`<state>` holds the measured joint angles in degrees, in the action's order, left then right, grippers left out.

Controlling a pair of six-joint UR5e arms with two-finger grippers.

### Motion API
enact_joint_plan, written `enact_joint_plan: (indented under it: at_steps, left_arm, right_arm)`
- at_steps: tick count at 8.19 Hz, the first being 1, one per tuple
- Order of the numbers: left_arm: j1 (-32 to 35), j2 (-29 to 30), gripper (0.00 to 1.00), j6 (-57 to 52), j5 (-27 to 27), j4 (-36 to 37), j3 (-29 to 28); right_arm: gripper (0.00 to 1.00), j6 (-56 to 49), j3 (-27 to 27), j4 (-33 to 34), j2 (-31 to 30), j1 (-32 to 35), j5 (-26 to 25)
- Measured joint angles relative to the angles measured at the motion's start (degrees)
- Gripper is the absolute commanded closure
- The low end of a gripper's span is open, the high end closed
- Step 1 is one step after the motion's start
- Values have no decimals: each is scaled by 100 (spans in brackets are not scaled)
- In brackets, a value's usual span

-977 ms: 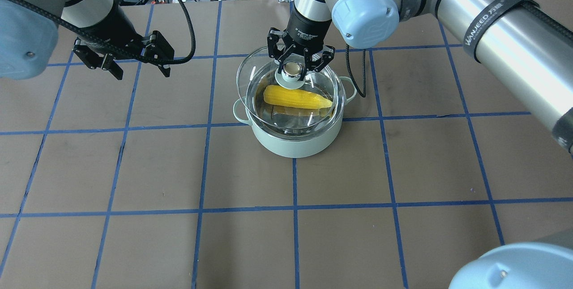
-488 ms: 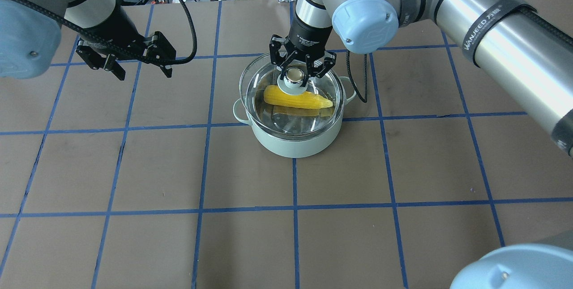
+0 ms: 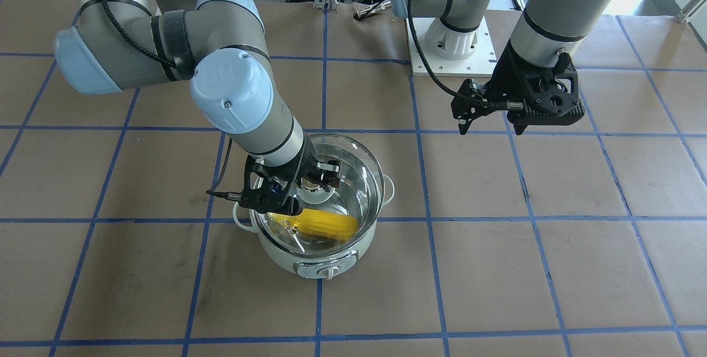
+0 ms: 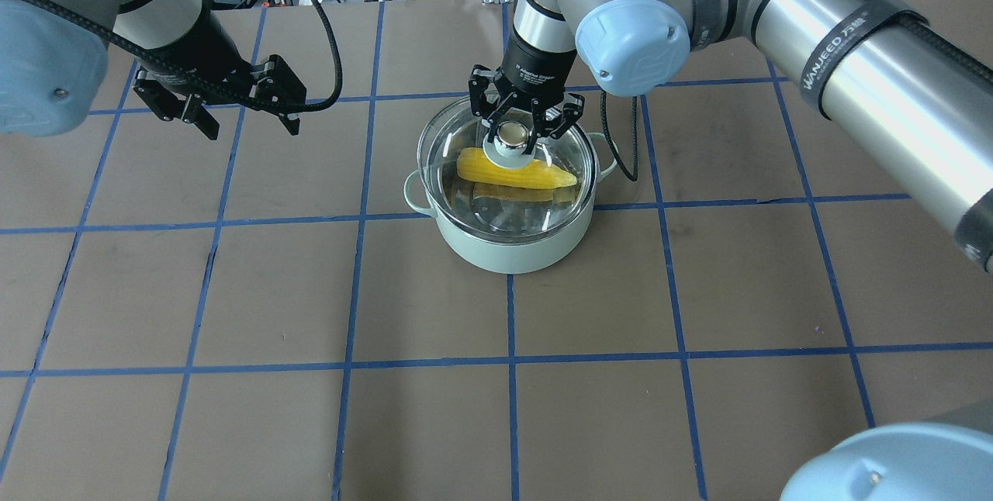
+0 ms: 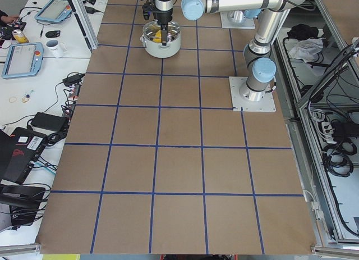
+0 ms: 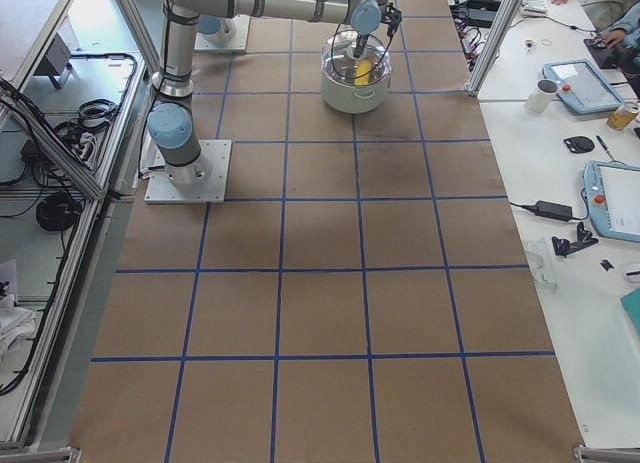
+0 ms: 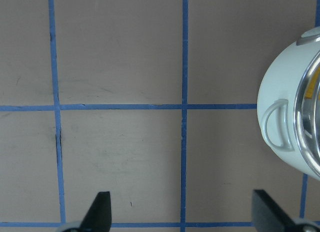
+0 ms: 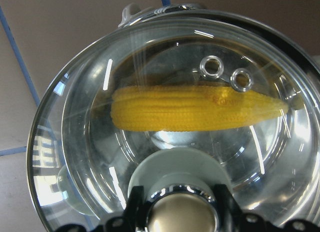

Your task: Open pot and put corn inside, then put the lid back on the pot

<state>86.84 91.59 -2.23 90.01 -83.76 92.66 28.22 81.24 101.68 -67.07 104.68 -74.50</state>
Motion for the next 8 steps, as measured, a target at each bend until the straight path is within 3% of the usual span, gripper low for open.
enact_joint_plan:
  at_steps: [8]
  left_arm:
    - [0, 0, 0, -13, -9, 0, 7]
  right_arm:
    - [74, 63, 67, 36, -71, 0, -53]
